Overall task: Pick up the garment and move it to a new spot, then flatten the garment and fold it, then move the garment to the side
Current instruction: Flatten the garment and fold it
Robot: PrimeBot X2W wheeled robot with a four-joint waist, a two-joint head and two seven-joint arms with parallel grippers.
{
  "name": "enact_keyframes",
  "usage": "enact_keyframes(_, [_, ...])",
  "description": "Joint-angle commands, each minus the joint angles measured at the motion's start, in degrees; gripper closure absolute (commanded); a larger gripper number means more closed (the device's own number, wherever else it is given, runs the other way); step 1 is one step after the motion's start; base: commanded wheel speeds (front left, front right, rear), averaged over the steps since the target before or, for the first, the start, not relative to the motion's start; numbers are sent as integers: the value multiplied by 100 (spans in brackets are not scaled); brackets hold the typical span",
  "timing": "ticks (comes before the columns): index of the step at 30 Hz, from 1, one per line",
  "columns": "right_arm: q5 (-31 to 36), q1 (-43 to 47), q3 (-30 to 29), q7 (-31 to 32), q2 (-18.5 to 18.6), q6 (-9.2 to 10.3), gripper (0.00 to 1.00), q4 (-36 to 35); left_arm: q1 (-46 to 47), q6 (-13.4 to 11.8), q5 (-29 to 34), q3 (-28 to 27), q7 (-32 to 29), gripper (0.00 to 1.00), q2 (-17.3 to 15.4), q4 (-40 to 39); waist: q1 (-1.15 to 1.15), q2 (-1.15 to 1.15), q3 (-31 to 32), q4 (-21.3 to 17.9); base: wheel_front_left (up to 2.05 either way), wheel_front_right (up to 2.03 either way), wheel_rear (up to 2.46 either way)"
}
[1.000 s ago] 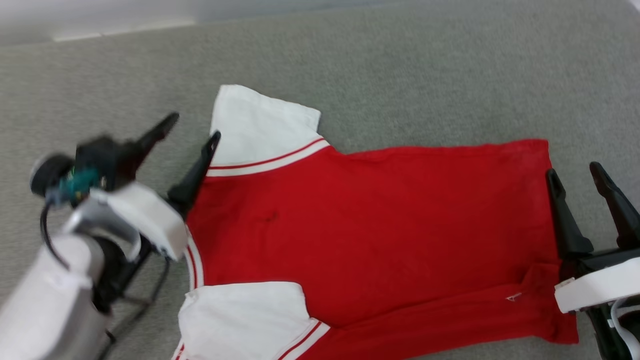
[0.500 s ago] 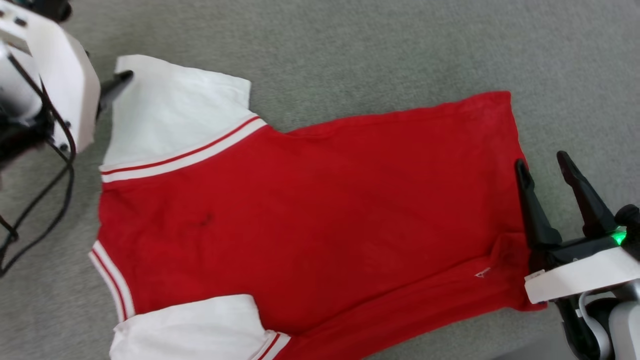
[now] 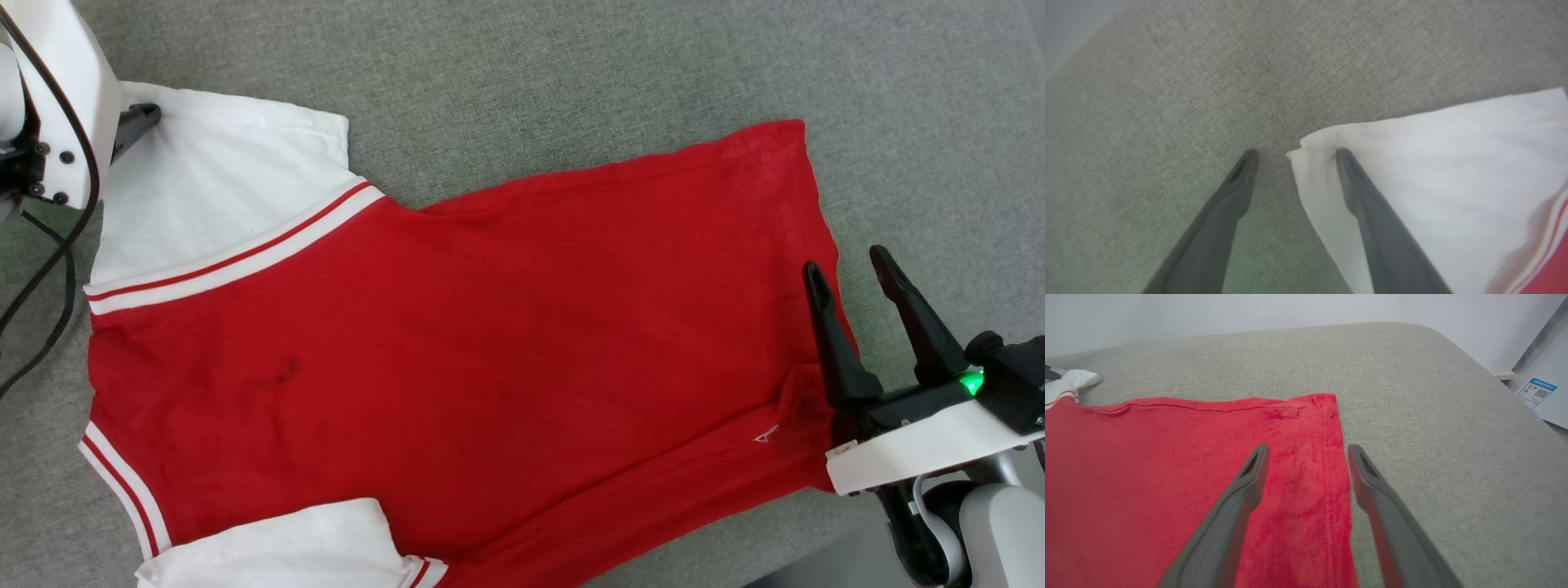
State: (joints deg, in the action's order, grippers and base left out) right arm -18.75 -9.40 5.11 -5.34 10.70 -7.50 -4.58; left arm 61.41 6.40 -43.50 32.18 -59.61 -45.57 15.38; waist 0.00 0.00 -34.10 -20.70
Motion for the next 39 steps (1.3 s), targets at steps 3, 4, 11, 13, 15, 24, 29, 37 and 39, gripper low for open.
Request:
enact_keyframes(3, [-22, -55, 17, -49, 12, 2, 0, 76, -262, -19, -120, 167, -218, 100, 108, 147, 0, 0, -11, 17, 0, 0, 0])
enact_keyframes(4, [-15, -56, 18, -60, 24, 2, 0, 94, -314, -15, -156, 188, -245, 100, 124, 141, 0, 0, -4, 26, 0, 0, 0])
enact_keyframes(11, [11, -135, -60, 88, 222, 2, 0, 82, -317, 7, -184, 5, 456, 100, 267, 52, 0, 0, 213, 203, 0, 0, 0])
enact_keyframes(13, [-15, -145, -79, 197, 332, 2, 0, 32, -263, 12, -104, -47, 778, 100, 298, 23, 0, 0, 295, 284, 0, 0, 0])
enact_keyframes(15, [-32, -150, -90, 361, 478, 2, 0, -21, -264, 42, -55, -28, 1059, 100, 369, -27, 0, 0, 403, 390, 0, 0, 0])
enact_keyframes(24, [-373, -381, -171, 2199, 1330, 4, 0, -155, -472, 94, 7, 180, 2042, 100, 362, -679, 0, 0, 780, 924, 0, 0, 0])
enact_keyframes(29, [-486, -703, -420, 3682, 1648, 3, 0, -67, -709, 103, -220, 157, 2422, 100, 289, -1395, 0, 0, 822, 1162, 0, 0, 0])
enact_keyframes(37, [-560, -1452, -383, 5313, 2009, 2, 0, 109, -1218, 20, -395, 96, 2572, 100, -68, -2683, 0, 0, 618, 1479, 0, 0, 0])
enact_keyframes(39, [-576, -1656, -382, 5619, 2062, 3, 0, 235, -1336, -40, -419, 82, 2586, 100, -138, -2964, 0, 0, 551, 1549, 0, 0, 0])
